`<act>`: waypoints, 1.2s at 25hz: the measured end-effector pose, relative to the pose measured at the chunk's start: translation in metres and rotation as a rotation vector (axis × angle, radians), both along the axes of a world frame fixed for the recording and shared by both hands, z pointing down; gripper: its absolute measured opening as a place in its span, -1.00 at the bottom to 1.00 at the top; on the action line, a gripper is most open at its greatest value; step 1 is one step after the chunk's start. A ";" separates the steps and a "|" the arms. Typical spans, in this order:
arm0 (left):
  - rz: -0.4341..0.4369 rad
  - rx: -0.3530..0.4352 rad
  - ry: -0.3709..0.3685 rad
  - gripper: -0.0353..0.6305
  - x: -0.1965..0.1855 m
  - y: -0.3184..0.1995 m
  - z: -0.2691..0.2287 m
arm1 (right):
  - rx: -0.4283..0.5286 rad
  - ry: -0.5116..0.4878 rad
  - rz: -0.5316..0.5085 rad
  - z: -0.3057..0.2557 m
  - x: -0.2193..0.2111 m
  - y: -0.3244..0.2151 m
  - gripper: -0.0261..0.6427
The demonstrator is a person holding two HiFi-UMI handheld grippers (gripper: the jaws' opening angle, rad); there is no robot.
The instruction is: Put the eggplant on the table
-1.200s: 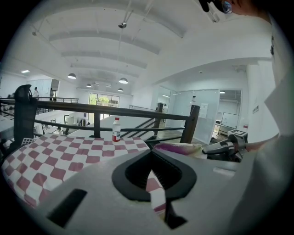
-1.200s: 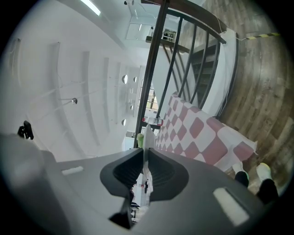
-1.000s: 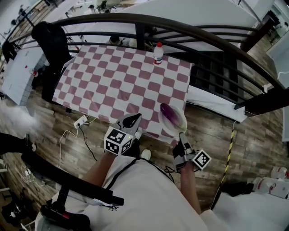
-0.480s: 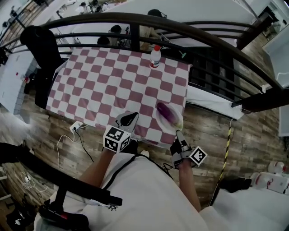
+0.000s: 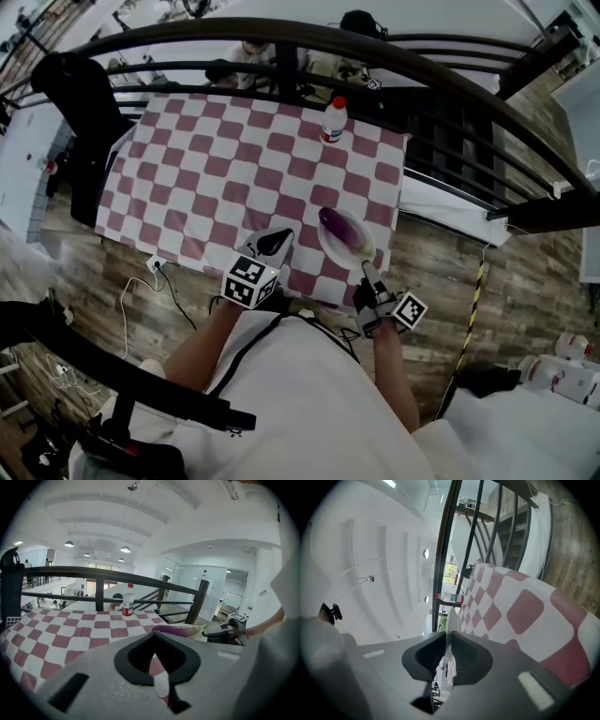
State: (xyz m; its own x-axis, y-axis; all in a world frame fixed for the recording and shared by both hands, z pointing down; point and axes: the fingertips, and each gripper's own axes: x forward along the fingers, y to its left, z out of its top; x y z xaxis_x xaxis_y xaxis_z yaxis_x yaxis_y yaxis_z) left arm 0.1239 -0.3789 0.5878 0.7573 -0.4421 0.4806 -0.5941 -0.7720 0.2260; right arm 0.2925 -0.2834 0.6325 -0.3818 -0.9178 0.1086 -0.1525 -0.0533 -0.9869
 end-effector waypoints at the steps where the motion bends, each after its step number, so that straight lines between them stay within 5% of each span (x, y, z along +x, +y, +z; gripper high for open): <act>1: -0.002 -0.007 -0.001 -0.88 -0.002 -0.004 0.003 | -0.001 -0.001 -0.009 0.003 -0.003 -0.007 -0.79; 30: -0.012 -0.076 -0.061 -0.88 -0.052 -0.067 0.058 | -0.072 0.006 -0.176 0.081 -0.051 -0.112 -0.79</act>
State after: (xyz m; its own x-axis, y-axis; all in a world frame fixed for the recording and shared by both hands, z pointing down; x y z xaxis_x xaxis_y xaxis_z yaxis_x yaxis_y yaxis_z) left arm 0.0720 -0.4462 0.6454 0.7207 -0.4113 0.5581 -0.6175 -0.7467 0.2471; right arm 0.2418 -0.3959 0.7135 -0.5350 -0.8267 0.1745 -0.1714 -0.0960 -0.9805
